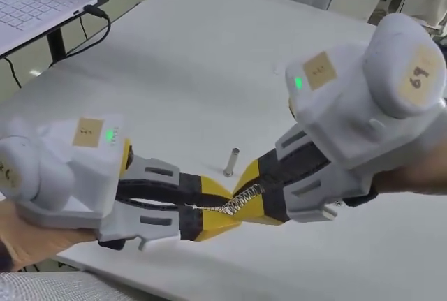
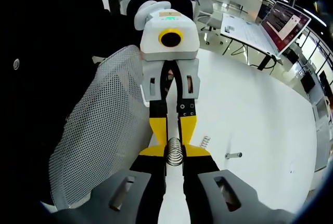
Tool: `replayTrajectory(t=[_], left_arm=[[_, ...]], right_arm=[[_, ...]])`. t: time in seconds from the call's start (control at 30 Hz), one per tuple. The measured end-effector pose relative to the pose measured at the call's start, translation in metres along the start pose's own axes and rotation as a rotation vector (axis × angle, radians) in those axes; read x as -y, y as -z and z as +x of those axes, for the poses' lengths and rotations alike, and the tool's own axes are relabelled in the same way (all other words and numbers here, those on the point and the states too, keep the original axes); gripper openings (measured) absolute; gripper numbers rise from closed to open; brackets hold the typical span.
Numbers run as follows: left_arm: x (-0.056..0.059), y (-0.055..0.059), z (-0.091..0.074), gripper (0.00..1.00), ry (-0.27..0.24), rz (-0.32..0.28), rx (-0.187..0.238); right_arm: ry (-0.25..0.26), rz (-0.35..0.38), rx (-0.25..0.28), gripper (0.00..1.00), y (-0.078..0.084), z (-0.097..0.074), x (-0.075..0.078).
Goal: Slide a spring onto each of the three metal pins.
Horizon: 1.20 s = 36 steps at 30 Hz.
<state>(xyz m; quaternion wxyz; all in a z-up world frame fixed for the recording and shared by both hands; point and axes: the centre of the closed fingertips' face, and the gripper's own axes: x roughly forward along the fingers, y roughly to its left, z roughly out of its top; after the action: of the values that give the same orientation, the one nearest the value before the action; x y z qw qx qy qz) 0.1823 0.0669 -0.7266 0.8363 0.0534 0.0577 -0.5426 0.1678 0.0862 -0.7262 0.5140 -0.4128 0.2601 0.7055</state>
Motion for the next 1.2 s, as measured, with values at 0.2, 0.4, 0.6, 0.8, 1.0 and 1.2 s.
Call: replayTrajectory(t=[0.2,0.4,0.6,0.8,1.0,1.2], left_arm=[[-0.001,0.004,0.003,0.03,0.008,-0.004,-0.013],[-0.006,0.012,0.002,0.07,-0.006,-0.03,-0.03],[-0.011,0.017,-0.002,0.16,-0.042,-0.047,-0.031],[-0.022,0.024,-0.011,0.29,-0.095,-0.063,-0.042],[-0.029,0.03,-0.021,0.42,-0.148,-0.079,-0.039],[-0.032,0.035,-0.029,0.51,-0.187,-0.089,-0.049]], right_arm=[[-0.009,0.003,-0.033,0.09,0.005,0.002,0.001],[-0.001,0.01,-0.046,0.09,0.009,0.0,0.004],[0.031,0.036,-0.06,0.09,0.02,-0.01,0.015],[0.075,0.06,-0.079,0.09,0.032,-0.021,0.031],[0.132,0.105,-0.103,0.09,0.048,-0.036,0.052],[0.201,0.159,-0.176,0.09,0.078,-0.053,0.081]])
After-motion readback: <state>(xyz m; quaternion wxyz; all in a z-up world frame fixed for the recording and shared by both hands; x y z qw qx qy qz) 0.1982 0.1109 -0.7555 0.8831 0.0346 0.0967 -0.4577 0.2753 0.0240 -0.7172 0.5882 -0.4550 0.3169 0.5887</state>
